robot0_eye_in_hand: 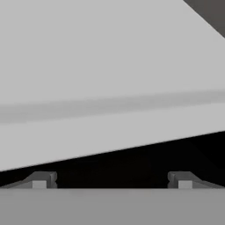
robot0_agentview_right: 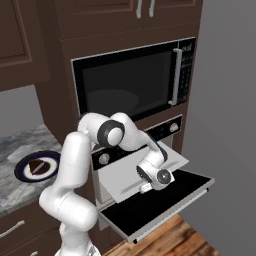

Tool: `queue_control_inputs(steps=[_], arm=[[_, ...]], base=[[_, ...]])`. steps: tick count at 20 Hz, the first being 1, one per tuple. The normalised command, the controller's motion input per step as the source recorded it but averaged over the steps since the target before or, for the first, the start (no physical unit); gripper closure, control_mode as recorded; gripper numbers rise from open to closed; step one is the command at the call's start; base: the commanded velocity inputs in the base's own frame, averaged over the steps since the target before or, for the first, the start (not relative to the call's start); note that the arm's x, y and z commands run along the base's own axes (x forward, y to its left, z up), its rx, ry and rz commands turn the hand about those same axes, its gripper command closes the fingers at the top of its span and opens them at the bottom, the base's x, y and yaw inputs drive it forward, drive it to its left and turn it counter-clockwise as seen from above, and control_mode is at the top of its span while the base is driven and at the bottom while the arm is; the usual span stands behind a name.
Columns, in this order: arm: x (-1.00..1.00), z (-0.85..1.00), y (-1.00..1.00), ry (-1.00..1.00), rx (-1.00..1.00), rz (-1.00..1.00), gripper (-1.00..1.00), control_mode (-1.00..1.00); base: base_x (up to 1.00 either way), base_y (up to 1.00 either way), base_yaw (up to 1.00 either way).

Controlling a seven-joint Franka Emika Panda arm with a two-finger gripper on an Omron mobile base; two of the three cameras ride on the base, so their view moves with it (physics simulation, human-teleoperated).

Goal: Take the baked cake out of the oven and place it on the plate for cooling. Then close the oven door.

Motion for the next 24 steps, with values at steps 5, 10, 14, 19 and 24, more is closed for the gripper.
queue_control_inputs(steps=[5, 10, 14, 19, 24], arm=[[0.19, 0.00, 0.26, -0.02, 0.00, 0.00, -1.00, -1.00], [0.29, 0.00, 0.29, 0.00, 0.00, 0.00, -1.00, -1.00], [0.36, -0.05, 0.13, 0.00, 0.00, 0.00, -1.00, -1.00], [0.34, -0.27, 0.03, 0.00, 0.00, 0.00, -1.00, -1.00], [0.23, -0.13, 0.10, 0.00, 0.10, 0.02, -1.00, -1.00]], base=[[0.00, 0.00, 0.00], [0.00, 0.00, 0.00], [0.00, 0.00, 0.00], [0.00, 0.00, 0.00], [0.00, 0.00, 0.00]])
